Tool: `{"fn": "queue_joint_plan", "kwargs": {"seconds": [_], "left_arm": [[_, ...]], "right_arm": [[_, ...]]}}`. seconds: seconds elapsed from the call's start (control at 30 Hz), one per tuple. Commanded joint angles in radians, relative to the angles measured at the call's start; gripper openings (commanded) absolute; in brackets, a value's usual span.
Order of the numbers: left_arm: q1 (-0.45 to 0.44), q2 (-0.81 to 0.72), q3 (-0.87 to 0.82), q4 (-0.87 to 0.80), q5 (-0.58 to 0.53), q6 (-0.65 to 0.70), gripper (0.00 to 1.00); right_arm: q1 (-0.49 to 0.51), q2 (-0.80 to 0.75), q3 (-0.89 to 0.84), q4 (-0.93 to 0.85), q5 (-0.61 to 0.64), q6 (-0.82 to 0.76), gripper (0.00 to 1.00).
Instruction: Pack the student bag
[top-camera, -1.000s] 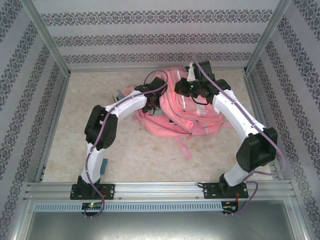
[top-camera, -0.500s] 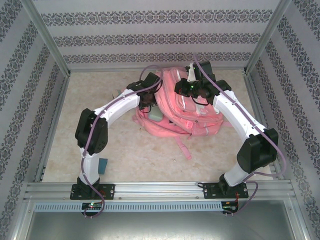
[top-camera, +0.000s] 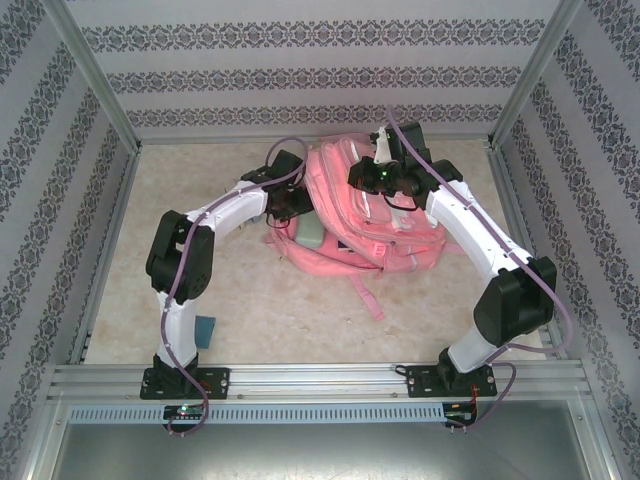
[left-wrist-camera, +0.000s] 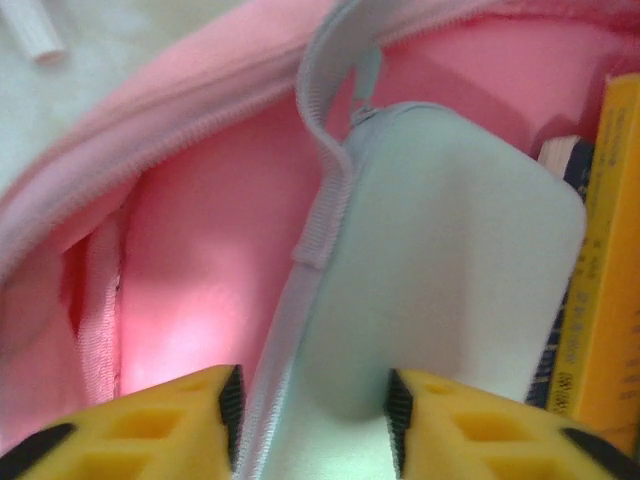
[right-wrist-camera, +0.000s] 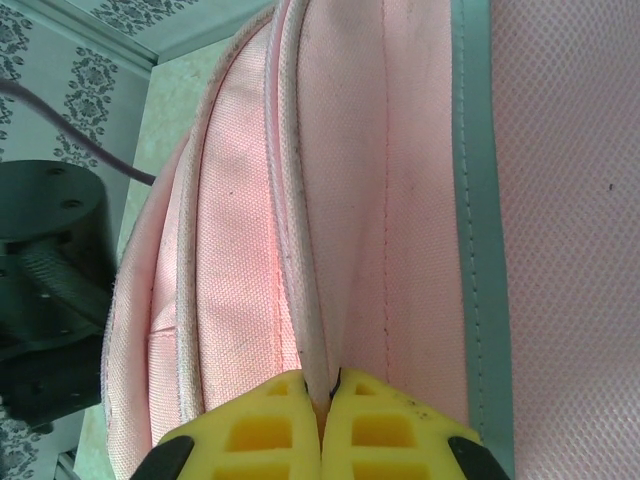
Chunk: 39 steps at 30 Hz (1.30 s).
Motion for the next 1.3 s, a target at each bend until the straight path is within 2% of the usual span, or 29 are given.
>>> {"fn": "queue_joint_plan", "kwargs": {"seconds": [0.0, 0.2, 0.4, 0.53, 0.6, 0.73, 0.93, 1.0, 1.07, 1.13, 1.27], "left_arm": [[-0.003, 0.033, -0.039, 0.113, 0.076, -0.033, 0.4], [-0.014, 0.054, -0.023, 0.235, 0.142, -0.044, 0.41], [-0.022, 0.099, 0.048, 0.186, 0.119, -0.031, 0.43], [-0.022, 0.077, 0.051, 0.16, 0.098, -0.015, 0.55], [-0.019, 0.044, 0.045, 0.132, 0.07, -0.005, 0.67], [-0.009, -0.035, 0.034, 0.062, 0.021, 0.018, 0.81], [0.028, -0.177, -0.037, -0.028, -0.051, 0.051, 0.97], [0.047, -0.224, -0.071, -0.045, -0.074, 0.059, 0.96], [0.073, -0.263, -0.105, -0.06, -0.091, 0.064, 0.78], [0.113, -0.283, -0.129, -0.096, -0.128, 0.071, 0.64], [0.192, -0.276, -0.143, -0.15, -0.167, 0.099, 0.54]], "right_arm": [[0.001, -0.041, 0.028, 0.082, -0.077, 0.011, 0.0], [0.002, -0.033, 0.036, 0.082, -0.087, 0.014, 0.0], [0.003, -0.029, 0.036, 0.082, -0.089, 0.012, 0.0], [0.003, -0.032, 0.036, 0.08, -0.087, 0.007, 0.0], [0.002, -0.035, 0.032, 0.076, -0.083, 0.003, 0.0], [0.002, -0.037, 0.019, 0.081, -0.081, 0.001, 0.0], [0.005, -0.03, 0.014, 0.094, -0.084, 0.004, 0.0], [0.006, -0.027, 0.014, 0.097, -0.085, 0.003, 0.0], [0.01, -0.024, 0.016, 0.099, -0.085, 0.004, 0.0], [0.014, -0.022, 0.017, 0.1, -0.086, 0.004, 0.0], [0.022, -0.019, 0.02, 0.099, -0.083, 0.0, 0.0]]}}
